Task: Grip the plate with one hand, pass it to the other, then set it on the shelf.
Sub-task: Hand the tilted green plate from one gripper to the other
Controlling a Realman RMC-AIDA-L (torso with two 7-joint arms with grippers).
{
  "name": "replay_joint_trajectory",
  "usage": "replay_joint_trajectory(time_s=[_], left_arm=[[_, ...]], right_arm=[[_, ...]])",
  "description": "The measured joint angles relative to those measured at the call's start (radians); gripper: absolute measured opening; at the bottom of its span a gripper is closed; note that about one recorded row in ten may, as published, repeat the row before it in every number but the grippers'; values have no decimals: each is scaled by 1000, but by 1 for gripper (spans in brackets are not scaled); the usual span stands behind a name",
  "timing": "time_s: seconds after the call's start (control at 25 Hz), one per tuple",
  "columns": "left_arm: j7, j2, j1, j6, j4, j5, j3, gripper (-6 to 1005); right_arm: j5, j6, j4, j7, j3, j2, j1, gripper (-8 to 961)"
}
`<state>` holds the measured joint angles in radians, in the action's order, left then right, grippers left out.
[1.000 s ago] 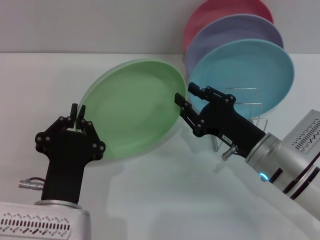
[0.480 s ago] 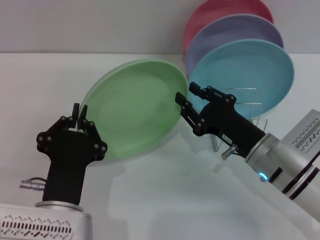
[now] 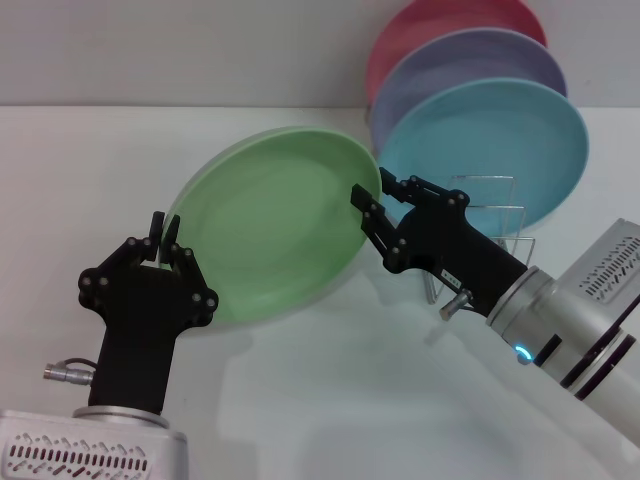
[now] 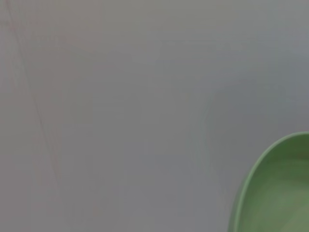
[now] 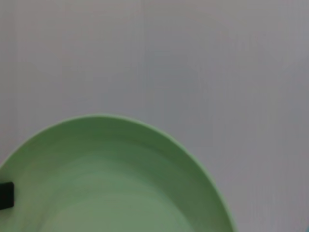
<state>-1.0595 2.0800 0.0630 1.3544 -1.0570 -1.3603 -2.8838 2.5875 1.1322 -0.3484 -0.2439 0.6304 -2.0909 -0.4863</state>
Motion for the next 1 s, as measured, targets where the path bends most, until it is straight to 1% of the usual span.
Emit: replay_joint_trajectory(time_s=[0.12, 0.36, 0.56, 1.0], left_arm=[[0, 0, 0, 0, 0, 0, 0, 99], [0, 0, 0, 1, 0, 0, 0, 100], [2, 0, 0, 4, 0, 10, 0, 101], [5, 0, 0, 0, 0, 16, 0, 104]], right_arm=[[0, 0, -1, 0, 0, 0, 0, 298], [0, 0, 2, -11, 0, 0, 0, 248], [0, 0, 5, -12, 0, 0, 0, 231], [0, -12, 6, -12, 0, 0, -2, 217]])
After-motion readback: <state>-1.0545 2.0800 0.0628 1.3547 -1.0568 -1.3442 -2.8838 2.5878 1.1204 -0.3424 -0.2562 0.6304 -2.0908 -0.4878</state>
